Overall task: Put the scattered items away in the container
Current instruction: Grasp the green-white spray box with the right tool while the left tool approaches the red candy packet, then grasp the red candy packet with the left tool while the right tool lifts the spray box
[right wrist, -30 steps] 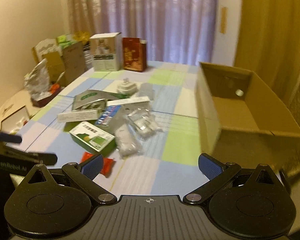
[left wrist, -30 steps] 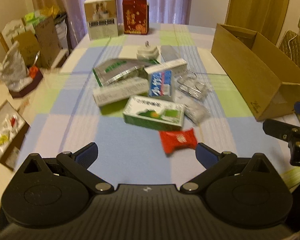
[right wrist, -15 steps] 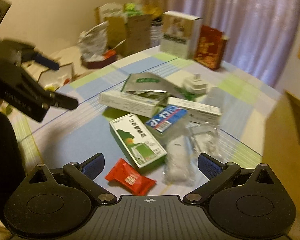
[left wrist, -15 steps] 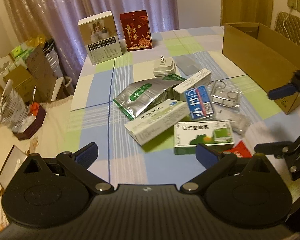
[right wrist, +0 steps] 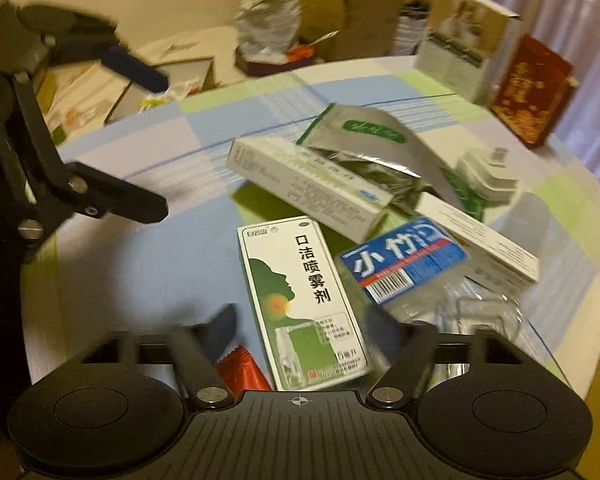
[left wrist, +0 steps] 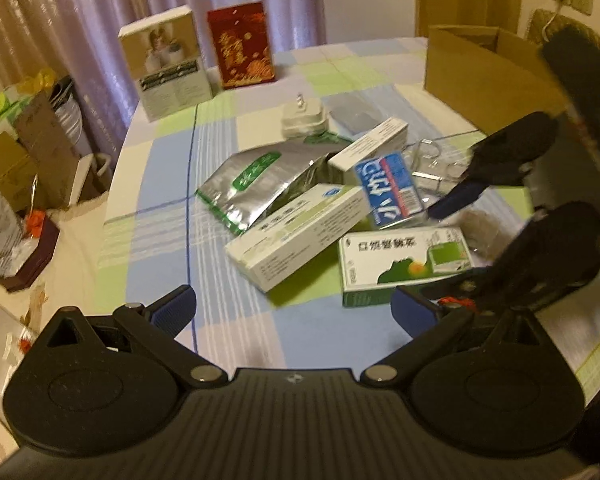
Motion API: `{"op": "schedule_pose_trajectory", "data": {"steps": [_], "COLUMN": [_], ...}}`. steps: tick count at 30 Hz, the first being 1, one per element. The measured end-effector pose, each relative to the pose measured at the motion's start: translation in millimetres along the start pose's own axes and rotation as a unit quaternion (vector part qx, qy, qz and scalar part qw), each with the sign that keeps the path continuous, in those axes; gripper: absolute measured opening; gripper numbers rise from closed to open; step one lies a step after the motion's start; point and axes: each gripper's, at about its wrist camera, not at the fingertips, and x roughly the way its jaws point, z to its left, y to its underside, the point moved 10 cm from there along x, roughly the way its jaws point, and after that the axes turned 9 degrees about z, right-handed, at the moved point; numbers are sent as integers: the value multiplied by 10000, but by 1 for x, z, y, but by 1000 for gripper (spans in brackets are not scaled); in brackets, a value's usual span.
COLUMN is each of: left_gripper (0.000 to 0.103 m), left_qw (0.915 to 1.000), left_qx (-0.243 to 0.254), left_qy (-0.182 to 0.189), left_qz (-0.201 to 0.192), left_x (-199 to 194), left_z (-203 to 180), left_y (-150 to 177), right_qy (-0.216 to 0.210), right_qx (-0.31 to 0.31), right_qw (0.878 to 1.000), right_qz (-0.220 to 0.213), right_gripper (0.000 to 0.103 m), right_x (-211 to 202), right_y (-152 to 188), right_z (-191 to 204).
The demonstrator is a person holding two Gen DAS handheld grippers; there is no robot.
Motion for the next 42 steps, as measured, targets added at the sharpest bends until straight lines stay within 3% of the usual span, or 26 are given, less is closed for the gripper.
{"op": "schedule_pose_trajectory", "data": {"steps": [9, 14, 22, 25, 31, 38, 42], "left_gripper": [102, 102, 102, 102, 101, 88, 66], "left_qw": [9998, 9997, 9988, 9980, 9888, 9712, 9625], "left_qx": [96, 97, 346, 497, 1317, 2107, 2376], "left_qy": [147, 210, 317, 390, 696, 1101, 1233], "left_qz": [-4, 51, -99, -89, -7, 122, 440], "left_x": [0, 0, -5, -4, 14, 40, 62], "left_z": [-3, -4, -20, -34, -84, -137, -151], "left_y": [-2, 1, -1, -2, -3, 1, 7], "right_qy": [-158, -178, -217, -51, 319, 540, 577], "right_qx": [-317, -189, 425, 620, 1322, 1935, 2118], "right_qw": [9990, 9993, 9986, 9976, 9901, 9790, 9751], "right_qz": [274, 283, -208, -302, -357, -348, -310], "right_gripper": [69, 59, 58, 58, 58, 58, 58], "right_x": [25, 23, -25, -46, -79, -107, -113], "right_y": [-4, -5, -1, 8, 40, 88, 108], "right_z": [4, -1, -11, -18, -37, -44, -44]}}
